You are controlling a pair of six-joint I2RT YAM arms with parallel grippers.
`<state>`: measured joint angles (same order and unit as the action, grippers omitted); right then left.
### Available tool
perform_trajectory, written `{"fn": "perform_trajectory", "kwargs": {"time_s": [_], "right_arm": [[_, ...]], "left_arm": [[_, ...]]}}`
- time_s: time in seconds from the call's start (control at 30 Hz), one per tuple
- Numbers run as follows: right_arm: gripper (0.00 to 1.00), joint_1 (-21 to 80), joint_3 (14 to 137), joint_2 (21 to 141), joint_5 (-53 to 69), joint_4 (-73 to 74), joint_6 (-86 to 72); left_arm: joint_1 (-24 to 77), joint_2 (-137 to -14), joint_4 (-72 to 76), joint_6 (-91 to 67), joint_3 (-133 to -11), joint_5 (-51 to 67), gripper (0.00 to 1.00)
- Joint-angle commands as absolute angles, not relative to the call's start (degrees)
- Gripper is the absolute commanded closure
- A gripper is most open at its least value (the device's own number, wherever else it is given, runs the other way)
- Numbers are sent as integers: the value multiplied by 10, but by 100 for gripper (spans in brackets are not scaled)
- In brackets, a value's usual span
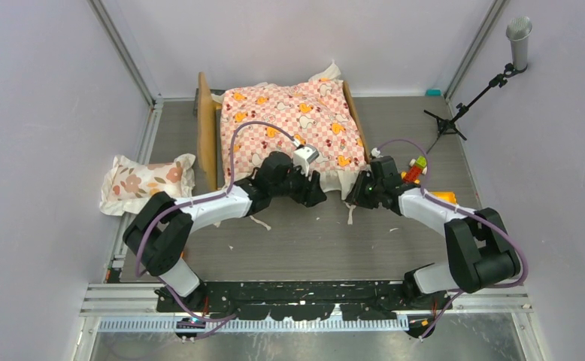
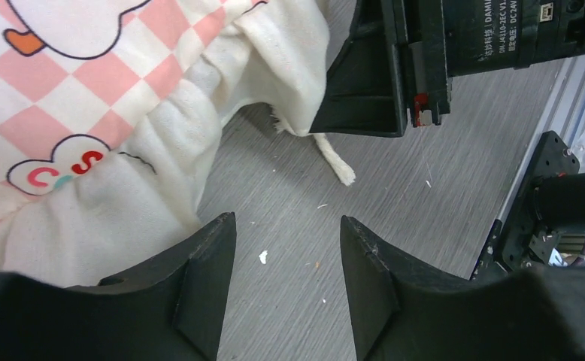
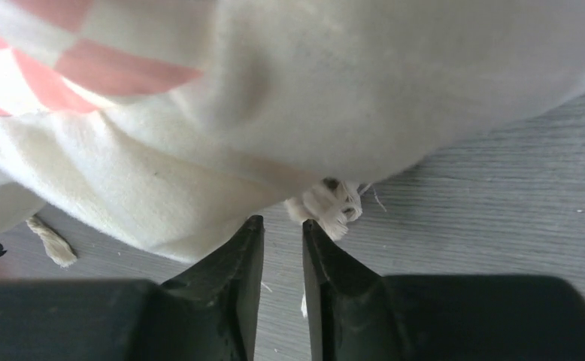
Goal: Set up the pet bed
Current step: Tie the ropes to the bed frame.
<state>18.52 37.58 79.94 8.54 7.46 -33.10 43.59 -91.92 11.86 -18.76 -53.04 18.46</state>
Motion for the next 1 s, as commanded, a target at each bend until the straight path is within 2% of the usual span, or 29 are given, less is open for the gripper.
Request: {"fn": "perform_trajectory", "kwargs": {"time_s": [0.0,0.27,0.4,0.97], "right_arm": [[67,184,404,781,111,76,-323],[56,184,371,679,67,115,-346],[59,184,351,655,-32,152,-380],[58,180,286,736,-8,34,-497]], "left_arm": [[441,-901,139,-169,-543,175,45],[441,-909,141,-177,-541,178,45],[442,-919,145,-187,-543,184,45],[446,-937,147,-200,-554,204,51]]}}
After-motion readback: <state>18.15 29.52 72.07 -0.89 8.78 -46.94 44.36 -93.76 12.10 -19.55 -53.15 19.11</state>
